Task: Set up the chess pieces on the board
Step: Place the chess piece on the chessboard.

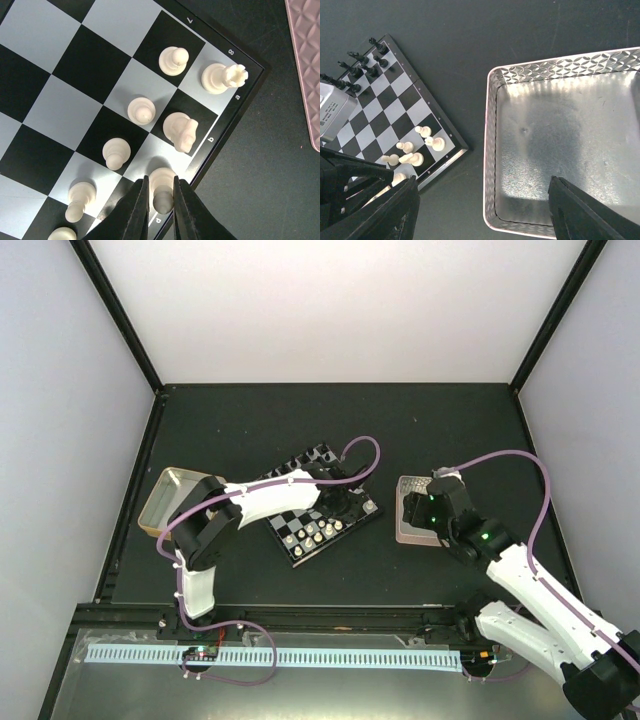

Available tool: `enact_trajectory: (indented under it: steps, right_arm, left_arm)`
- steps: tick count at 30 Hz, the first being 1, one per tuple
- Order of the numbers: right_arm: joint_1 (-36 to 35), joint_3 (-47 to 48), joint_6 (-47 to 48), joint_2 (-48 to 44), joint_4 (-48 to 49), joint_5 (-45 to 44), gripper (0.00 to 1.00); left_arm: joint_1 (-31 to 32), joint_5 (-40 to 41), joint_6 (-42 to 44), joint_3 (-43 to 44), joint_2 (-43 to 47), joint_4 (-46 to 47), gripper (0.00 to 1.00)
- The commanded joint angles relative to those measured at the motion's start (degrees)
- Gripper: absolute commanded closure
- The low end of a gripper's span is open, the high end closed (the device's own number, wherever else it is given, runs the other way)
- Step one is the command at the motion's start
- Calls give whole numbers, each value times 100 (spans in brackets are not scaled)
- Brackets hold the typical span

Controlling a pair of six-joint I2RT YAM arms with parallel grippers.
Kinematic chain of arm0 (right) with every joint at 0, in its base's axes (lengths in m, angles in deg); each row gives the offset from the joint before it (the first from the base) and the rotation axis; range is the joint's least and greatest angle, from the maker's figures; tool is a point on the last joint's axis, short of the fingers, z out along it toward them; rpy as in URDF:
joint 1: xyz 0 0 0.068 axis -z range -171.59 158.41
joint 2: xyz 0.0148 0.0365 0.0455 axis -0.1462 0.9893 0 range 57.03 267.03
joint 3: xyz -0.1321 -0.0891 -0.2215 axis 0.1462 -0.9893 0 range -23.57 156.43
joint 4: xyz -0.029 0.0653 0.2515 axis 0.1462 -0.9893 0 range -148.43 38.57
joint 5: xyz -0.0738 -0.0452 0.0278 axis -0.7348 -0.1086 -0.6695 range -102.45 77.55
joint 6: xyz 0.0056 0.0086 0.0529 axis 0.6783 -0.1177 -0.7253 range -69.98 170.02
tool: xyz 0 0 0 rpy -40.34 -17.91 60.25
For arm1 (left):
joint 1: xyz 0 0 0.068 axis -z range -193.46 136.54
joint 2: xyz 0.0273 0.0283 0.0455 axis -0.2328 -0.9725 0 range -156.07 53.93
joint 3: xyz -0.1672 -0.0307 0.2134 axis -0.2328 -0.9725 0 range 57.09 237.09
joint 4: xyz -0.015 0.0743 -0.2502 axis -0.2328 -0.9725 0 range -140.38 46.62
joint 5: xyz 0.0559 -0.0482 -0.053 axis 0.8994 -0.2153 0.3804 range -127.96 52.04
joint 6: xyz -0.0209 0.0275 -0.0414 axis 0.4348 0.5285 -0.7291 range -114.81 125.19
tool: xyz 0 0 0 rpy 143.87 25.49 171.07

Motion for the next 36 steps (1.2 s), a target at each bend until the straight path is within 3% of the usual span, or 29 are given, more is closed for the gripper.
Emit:
enact_trajectory:
  steps: [1,10,25,30,36]
  right_arm:
    - [30,223,57,-50,-85,-148,28]
    - [30,228,66,-22,-96,-121,28]
    - [31,254,17,-72,-124,-38,28]
    - [37,263,34,-192,-166,-108,28]
    - [39,378,241,-531,-322,-431,27]
  left_arm:
    - [-61,-76,80,199,-108,18,85]
    - [-83,-89,107,201,-99,10,84]
    - [-99,-362,262,437,318,-126,70]
    - [-124,-92,290,387,956,-262,60]
    - [-147,718,432,-284,2519,-115,44]
